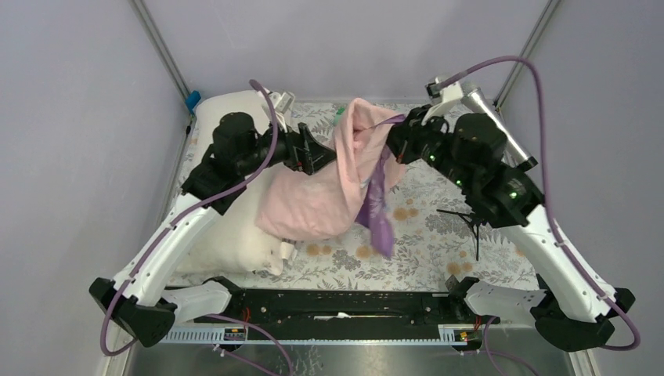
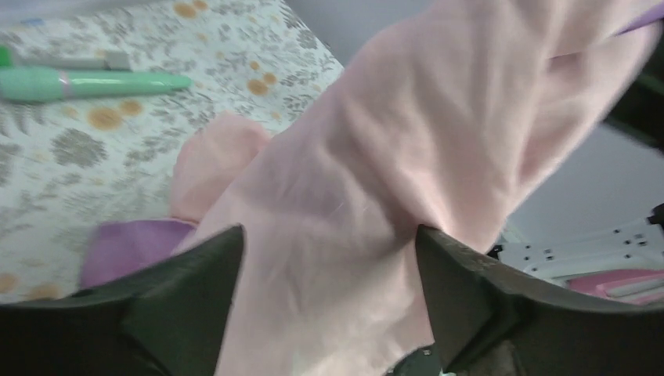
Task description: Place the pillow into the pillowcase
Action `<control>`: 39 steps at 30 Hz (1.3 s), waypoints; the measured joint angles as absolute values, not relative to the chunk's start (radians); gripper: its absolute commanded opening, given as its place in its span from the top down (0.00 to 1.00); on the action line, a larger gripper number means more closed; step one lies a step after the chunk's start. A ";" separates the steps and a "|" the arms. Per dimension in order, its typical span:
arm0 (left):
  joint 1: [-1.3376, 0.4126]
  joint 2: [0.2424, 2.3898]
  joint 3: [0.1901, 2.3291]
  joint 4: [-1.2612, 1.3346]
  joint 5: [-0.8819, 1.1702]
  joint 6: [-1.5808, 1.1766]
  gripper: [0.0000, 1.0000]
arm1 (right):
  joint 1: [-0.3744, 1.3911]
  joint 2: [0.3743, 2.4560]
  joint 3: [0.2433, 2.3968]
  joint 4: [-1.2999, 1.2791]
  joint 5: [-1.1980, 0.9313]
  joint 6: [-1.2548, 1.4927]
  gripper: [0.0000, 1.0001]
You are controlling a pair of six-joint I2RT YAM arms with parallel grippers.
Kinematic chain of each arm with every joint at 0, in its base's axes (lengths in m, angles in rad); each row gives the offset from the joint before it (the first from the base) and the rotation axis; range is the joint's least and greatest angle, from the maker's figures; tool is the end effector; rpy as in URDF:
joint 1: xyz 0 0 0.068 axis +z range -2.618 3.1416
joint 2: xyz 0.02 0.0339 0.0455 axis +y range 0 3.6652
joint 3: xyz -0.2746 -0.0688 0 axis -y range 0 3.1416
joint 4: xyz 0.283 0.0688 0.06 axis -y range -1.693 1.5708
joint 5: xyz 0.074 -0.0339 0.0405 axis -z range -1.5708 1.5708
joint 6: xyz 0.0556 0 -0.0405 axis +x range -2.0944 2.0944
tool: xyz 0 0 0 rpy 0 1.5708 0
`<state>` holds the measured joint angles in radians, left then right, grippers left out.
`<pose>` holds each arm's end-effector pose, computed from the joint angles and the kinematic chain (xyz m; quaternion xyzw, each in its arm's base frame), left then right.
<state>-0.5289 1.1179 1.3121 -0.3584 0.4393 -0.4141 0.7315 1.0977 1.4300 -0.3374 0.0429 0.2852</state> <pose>0.2372 -0.1660 0.4536 0.1834 0.7351 -0.4348 0.4868 0.2043 0.1802 0.5063 -0.1421 0.6945 0.3299 0.6234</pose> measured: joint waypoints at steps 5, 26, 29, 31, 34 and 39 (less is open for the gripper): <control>-0.574 1.138 1.236 -0.319 0.405 -0.447 0.04 | 0.731 1.142 1.650 -0.545 0.133 0.230 1.00; -1.022 1.134 0.795 0.016 -0.012 -0.736 0.01 | 0.731 1.283 1.705 -0.779 0.280 0.196 1.00; -1.023 1.180 0.796 0.092 -0.064 -0.772 0.09 | 0.731 1.285 1.705 -0.781 0.282 0.196 1.00; -1.023 1.201 0.803 0.128 -0.097 -0.784 0.47 | 0.731 1.285 1.705 -0.781 0.293 0.196 1.00; -1.015 1.222 0.839 0.124 -0.137 -0.791 1.00 | 0.731 1.285 1.703 -0.781 0.326 0.191 1.00; -0.948 1.218 0.997 -0.043 -0.207 -0.700 1.00 | 0.731 1.280 1.674 -0.781 0.417 0.178 1.00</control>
<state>-0.9482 1.2182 0.9970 -0.0433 -0.2070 -0.7002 0.7311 1.2800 1.6745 -0.7807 0.4168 0.1780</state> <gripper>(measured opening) 0.019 0.023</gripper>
